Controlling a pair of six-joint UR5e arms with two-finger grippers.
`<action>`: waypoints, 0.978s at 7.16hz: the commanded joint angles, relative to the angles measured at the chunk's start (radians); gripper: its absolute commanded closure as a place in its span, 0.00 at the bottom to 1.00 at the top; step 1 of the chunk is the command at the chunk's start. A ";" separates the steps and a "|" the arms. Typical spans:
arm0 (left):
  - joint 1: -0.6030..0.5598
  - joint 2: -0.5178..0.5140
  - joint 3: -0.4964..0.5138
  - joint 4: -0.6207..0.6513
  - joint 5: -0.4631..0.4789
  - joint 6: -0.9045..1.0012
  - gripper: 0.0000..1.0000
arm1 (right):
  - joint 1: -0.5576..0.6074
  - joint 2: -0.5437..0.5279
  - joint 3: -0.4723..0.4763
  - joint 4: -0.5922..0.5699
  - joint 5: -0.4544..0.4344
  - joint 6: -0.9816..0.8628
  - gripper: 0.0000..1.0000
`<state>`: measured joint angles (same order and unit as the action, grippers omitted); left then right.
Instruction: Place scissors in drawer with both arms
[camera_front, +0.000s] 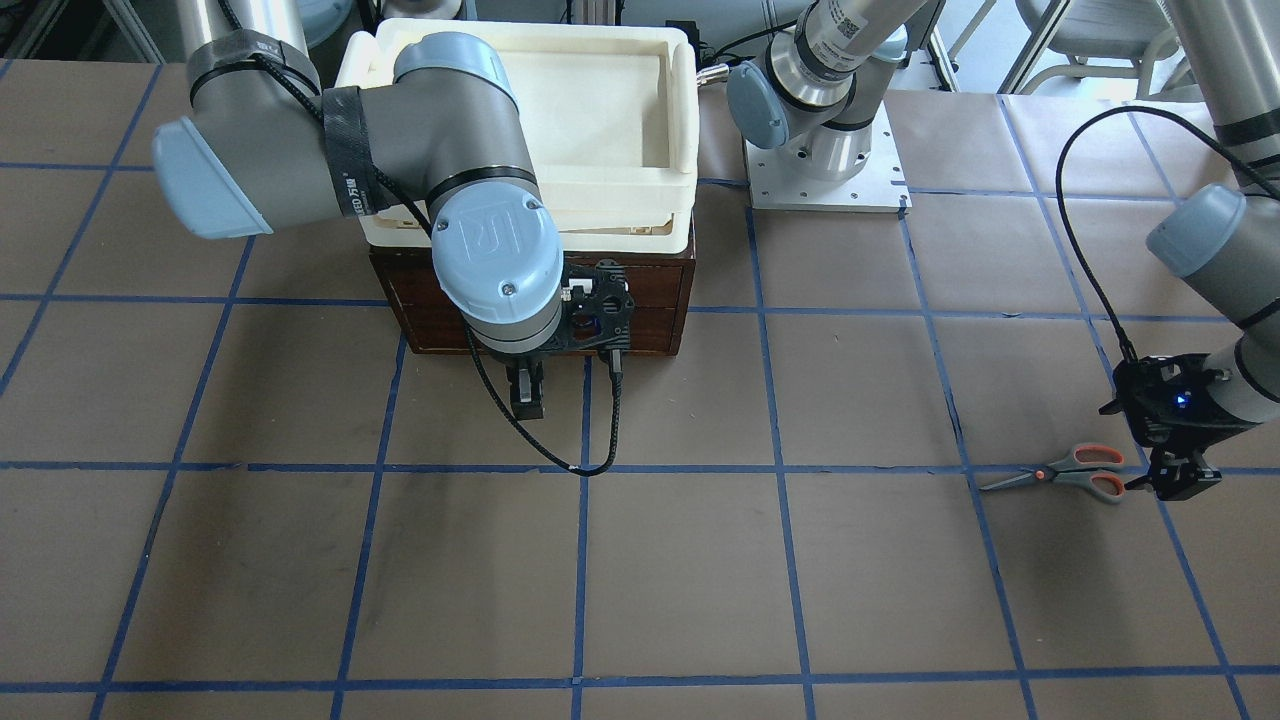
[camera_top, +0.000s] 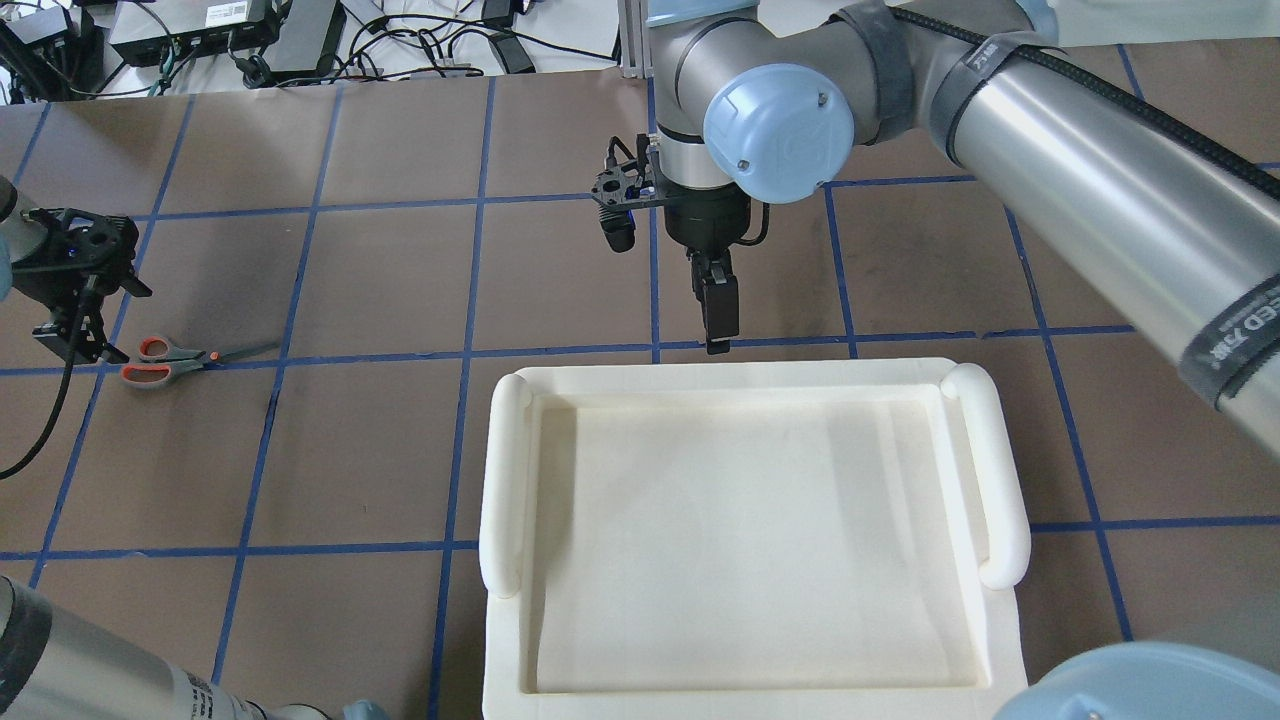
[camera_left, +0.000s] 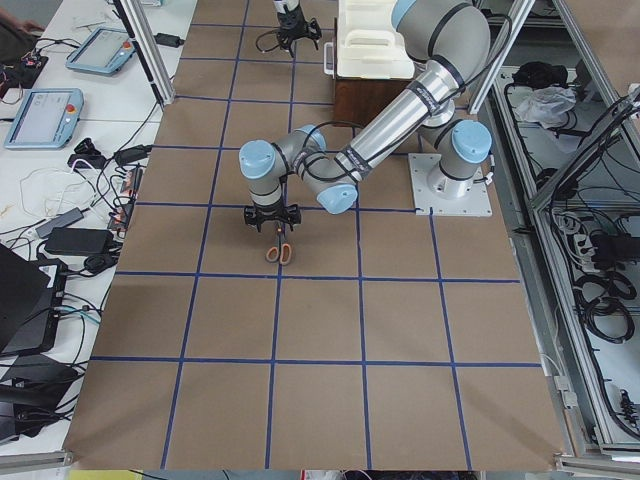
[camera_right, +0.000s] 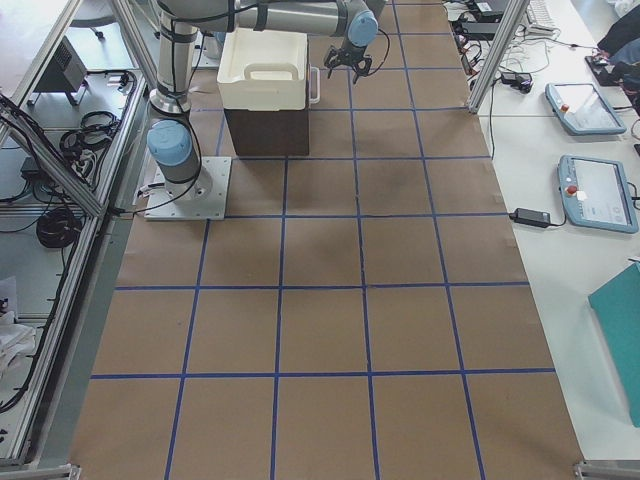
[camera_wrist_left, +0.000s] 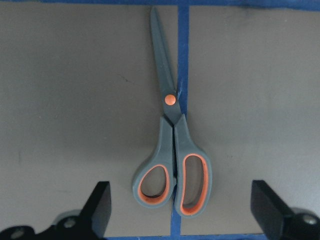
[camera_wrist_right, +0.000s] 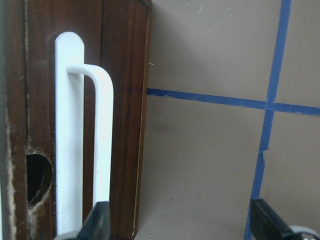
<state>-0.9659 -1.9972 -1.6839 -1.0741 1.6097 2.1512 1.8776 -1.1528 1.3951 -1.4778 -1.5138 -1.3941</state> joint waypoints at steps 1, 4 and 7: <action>0.001 -0.046 -0.003 0.020 -0.004 0.003 0.00 | 0.005 -0.002 0.040 0.022 -0.005 -0.014 0.04; 0.018 -0.089 -0.034 0.080 -0.005 0.003 0.00 | 0.006 -0.005 0.078 0.010 0.009 0.018 0.04; 0.012 -0.094 -0.045 0.108 -0.005 0.003 0.00 | 0.009 -0.005 0.108 0.008 0.012 0.017 0.04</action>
<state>-0.9498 -2.0920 -1.7236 -0.9728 1.6046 2.1526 1.8852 -1.1581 1.4855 -1.4666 -1.5054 -1.3781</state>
